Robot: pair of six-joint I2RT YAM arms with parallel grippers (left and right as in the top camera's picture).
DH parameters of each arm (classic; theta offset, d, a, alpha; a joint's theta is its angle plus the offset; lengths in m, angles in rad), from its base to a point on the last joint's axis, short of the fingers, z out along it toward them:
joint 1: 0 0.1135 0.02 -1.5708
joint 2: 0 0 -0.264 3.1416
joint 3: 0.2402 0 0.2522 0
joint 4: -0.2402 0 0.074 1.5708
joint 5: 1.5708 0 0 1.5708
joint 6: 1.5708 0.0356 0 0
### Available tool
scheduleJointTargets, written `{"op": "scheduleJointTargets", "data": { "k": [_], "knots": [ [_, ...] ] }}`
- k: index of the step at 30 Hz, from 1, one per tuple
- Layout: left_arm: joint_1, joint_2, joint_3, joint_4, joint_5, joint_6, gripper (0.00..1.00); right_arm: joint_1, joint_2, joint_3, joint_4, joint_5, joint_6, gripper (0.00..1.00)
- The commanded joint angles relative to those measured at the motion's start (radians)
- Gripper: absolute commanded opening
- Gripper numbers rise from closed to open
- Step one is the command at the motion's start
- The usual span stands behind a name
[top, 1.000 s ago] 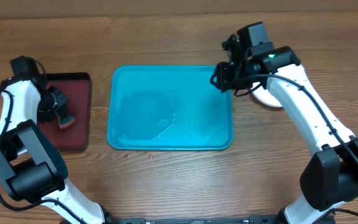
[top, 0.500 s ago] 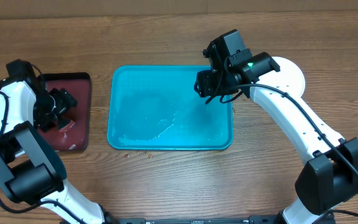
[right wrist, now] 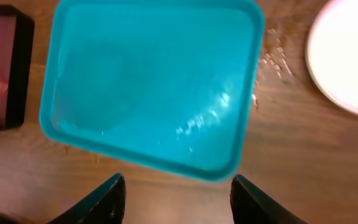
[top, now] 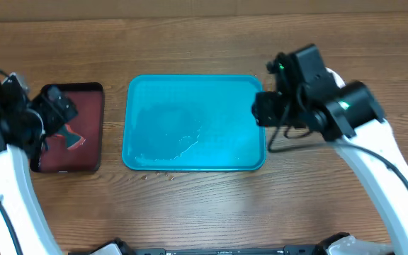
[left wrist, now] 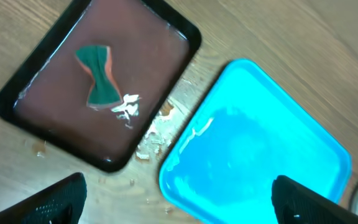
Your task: Clean dirty plates on tray and stack at the side
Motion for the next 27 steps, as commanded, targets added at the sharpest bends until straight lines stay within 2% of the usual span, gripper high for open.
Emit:
{"op": "scheduleJointTargets", "data": {
  "k": [1,5,9,12,13,14,19,27],
  "knots": [
    [-0.022,-0.116,-0.07,-0.038,0.025,0.023,0.95,0.003,-0.075,0.001,-0.047,0.036,0.005,0.56],
    [-0.053,-0.297,-0.225,-0.031,0.034,0.021,0.95,0.003,-0.167,0.0,-0.115,0.04,0.005,0.56],
    [-0.06,-0.513,-0.394,-0.024,0.117,0.005,0.96,0.003,-0.268,-0.002,-0.195,0.062,0.021,0.58],
    [-0.06,-0.675,-0.492,-0.027,0.121,-0.037,0.98,0.003,-0.406,-0.076,-0.214,0.07,0.027,0.59],
    [-0.06,-0.701,-0.507,-0.029,0.121,-0.045,1.0,0.002,-0.435,-0.097,-0.209,0.07,0.027,0.68],
    [-0.06,-0.728,-0.522,-0.029,0.121,-0.056,1.0,0.002,-0.472,-0.127,-0.2,0.074,0.027,1.0],
    [-0.06,-0.775,-0.553,-0.019,0.12,-0.065,1.0,0.002,-0.6,-0.216,-0.178,0.073,0.027,1.0],
    [-0.06,-0.77,-0.553,-0.018,0.118,-0.064,1.0,0.002,-0.595,-0.216,-0.179,0.072,0.027,1.0]
  ]
}}
